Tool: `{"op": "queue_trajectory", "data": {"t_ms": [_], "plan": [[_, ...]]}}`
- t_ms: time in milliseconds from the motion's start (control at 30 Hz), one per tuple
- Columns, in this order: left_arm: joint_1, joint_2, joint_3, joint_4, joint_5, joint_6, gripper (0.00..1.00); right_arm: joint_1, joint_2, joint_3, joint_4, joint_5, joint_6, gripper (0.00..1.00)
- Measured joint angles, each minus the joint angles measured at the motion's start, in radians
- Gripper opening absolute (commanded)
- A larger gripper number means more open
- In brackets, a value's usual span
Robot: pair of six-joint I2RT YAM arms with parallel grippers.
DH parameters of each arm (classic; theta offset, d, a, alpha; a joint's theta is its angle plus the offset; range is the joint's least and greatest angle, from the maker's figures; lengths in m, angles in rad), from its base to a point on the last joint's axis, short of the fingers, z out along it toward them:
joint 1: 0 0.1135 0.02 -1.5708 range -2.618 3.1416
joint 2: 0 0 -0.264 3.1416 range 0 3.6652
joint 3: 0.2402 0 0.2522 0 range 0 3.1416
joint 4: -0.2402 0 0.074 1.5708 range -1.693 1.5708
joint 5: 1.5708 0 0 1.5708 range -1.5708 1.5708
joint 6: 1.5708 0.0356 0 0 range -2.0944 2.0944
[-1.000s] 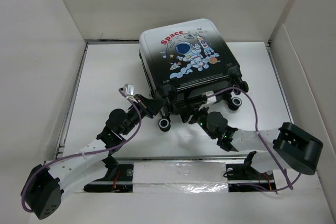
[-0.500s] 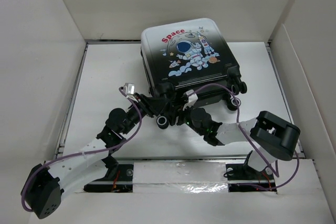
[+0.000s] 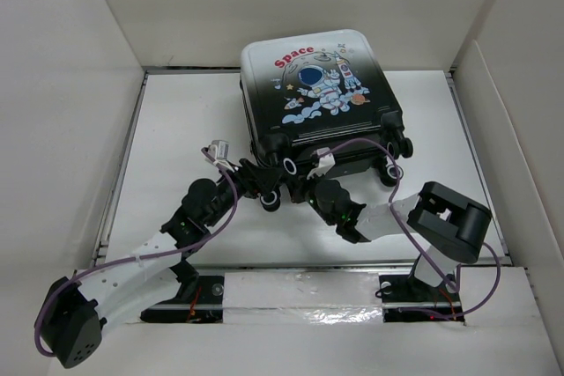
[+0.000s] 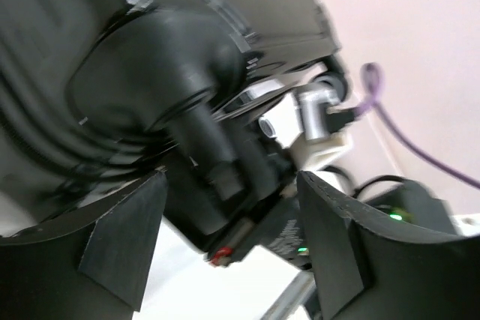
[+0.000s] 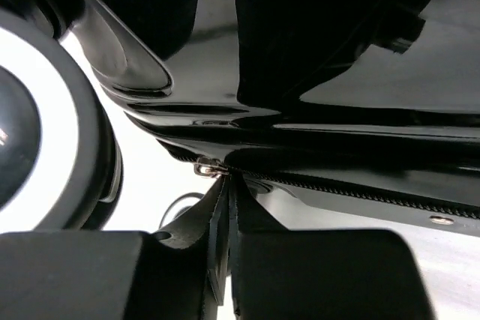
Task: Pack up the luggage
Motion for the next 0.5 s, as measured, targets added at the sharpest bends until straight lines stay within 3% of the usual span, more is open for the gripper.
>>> {"op": "queue_trajectory", "data": {"t_ms": [300, 400, 433, 467, 500], "plan": [[-0.001, 0.047, 0.033, -0.11, -0.034, 0.016, 0.81, 0.014, 0.0, -0.006, 0.021, 0.062, 0.034, 0.0], [-0.001, 0.072, 0.047, -0.107, -0.031, 0.016, 0.83, 0.018, -0.002, -0.015, 0.031, 0.065, 0.041, 0.13], [-0.001, 0.079, 0.05, -0.107, -0.029, 0.016, 0.83, 0.022, -0.002, -0.017, 0.035, 0.069, 0.042, 0.19], [-0.001, 0.085, 0.053, -0.106, -0.027, 0.016, 0.83, 0.026, -0.002, -0.018, 0.041, 0.072, 0.044, 0.34], [-0.001, 0.091, 0.058, -0.106, -0.027, 0.016, 0.84, 0.032, -0.002, -0.019, 0.05, 0.077, 0.047, 0.4]]}}
